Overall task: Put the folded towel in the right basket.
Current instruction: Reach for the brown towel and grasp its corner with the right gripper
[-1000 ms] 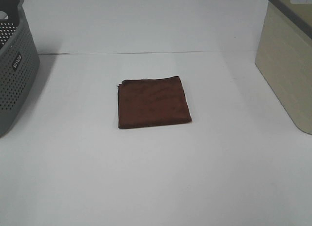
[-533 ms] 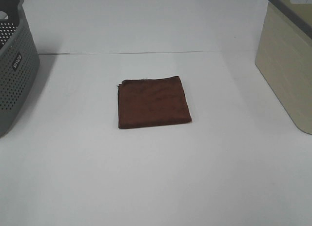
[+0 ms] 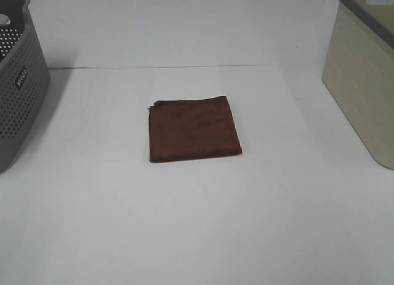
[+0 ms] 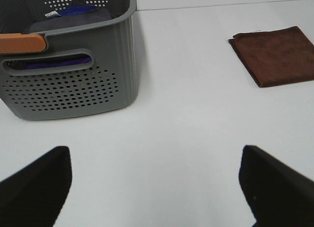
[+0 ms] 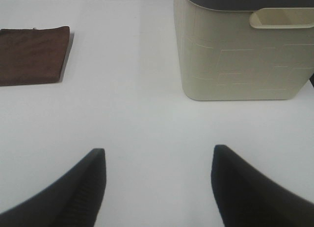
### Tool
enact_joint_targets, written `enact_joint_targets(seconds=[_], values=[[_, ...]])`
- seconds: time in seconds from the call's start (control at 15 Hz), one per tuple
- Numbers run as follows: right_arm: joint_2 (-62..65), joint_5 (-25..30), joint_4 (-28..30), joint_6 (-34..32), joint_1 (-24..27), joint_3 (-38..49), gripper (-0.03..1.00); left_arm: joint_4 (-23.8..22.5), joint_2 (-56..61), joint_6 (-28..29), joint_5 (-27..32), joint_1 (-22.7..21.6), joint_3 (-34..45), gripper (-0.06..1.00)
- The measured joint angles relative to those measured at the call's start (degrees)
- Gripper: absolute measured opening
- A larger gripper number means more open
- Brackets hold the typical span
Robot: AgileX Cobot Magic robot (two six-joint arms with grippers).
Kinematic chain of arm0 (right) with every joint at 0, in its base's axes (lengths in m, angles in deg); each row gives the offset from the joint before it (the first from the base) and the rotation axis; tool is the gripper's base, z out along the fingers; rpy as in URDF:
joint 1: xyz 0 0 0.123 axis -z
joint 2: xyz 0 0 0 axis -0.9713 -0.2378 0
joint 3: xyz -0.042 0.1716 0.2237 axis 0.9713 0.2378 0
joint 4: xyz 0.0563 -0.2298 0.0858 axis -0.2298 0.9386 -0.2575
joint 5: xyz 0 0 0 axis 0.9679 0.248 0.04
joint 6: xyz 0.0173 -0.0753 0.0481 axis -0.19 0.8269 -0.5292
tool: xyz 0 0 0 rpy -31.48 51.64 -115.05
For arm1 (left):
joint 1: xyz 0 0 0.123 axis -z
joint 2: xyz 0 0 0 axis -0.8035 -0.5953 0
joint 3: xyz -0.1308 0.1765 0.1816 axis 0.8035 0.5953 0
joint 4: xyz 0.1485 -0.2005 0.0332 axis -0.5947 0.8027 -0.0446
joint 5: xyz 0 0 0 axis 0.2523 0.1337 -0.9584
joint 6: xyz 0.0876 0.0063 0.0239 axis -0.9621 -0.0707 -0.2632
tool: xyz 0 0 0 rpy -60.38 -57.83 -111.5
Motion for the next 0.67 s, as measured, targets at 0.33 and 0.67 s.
enact_joint_targets(seconds=[0.33,0.67], values=[[0.00,0.00,0.00,0.00,0.00,0.00,0.60,0.00,0.00,0.00,0.00,0.00,0.00,0.88],[0.00,0.00,0.00,0.00,0.00,0.00,0.60,0.00,0.00,0.00,0.00,0.00,0.00,0.88]])
